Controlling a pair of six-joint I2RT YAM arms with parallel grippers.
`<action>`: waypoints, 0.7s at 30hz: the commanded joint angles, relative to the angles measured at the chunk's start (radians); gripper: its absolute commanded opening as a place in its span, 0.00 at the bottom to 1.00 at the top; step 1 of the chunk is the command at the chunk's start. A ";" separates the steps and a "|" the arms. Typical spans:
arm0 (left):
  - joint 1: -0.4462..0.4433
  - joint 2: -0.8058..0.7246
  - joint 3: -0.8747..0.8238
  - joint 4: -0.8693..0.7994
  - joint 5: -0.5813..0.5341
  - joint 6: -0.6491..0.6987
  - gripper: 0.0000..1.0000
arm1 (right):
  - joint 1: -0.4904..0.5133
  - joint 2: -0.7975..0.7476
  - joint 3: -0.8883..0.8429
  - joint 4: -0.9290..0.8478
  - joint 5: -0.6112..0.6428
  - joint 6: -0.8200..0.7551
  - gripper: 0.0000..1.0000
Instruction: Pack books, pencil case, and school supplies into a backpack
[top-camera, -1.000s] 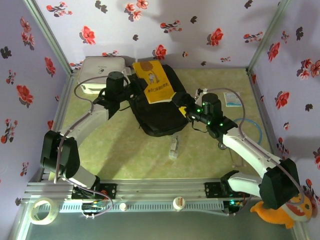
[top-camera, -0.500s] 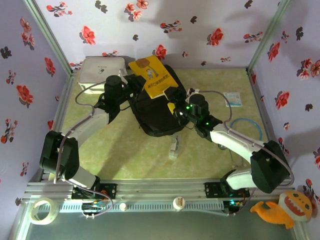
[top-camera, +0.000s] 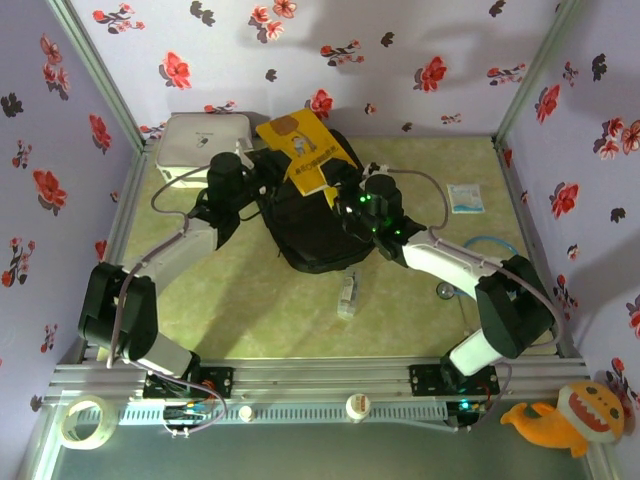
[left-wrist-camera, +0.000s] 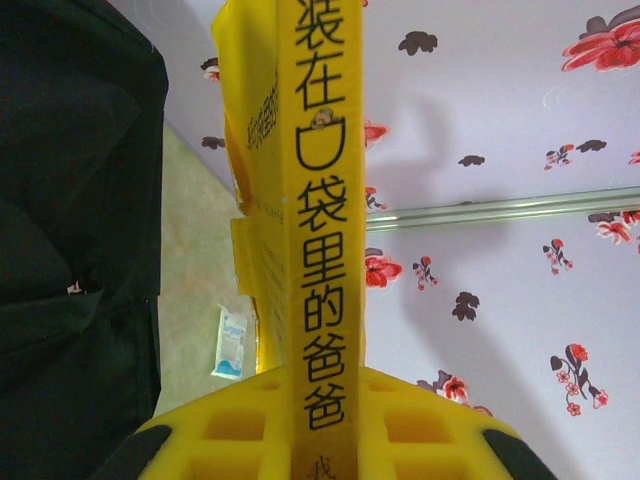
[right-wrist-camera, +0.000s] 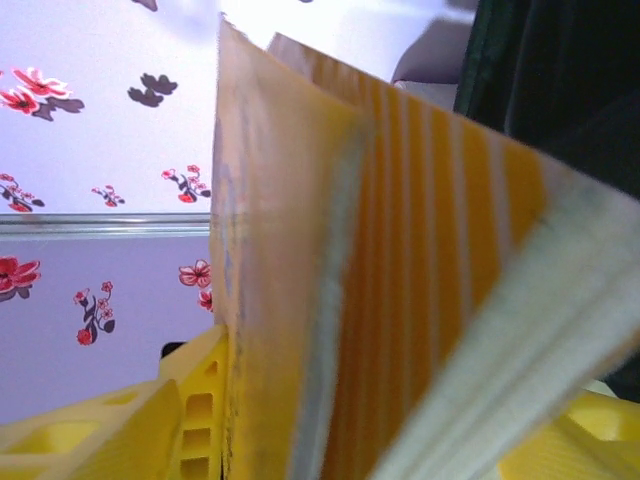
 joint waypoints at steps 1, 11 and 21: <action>-0.003 -0.058 0.001 0.085 0.008 0.004 0.02 | -0.008 -0.006 0.030 0.046 0.045 -0.003 0.68; -0.003 -0.059 -0.008 0.080 0.008 0.007 0.06 | -0.008 -0.001 0.019 0.077 0.049 -0.022 0.33; -0.002 -0.093 -0.008 -0.168 0.051 0.226 0.76 | -0.041 -0.100 -0.026 -0.014 0.064 -0.160 0.03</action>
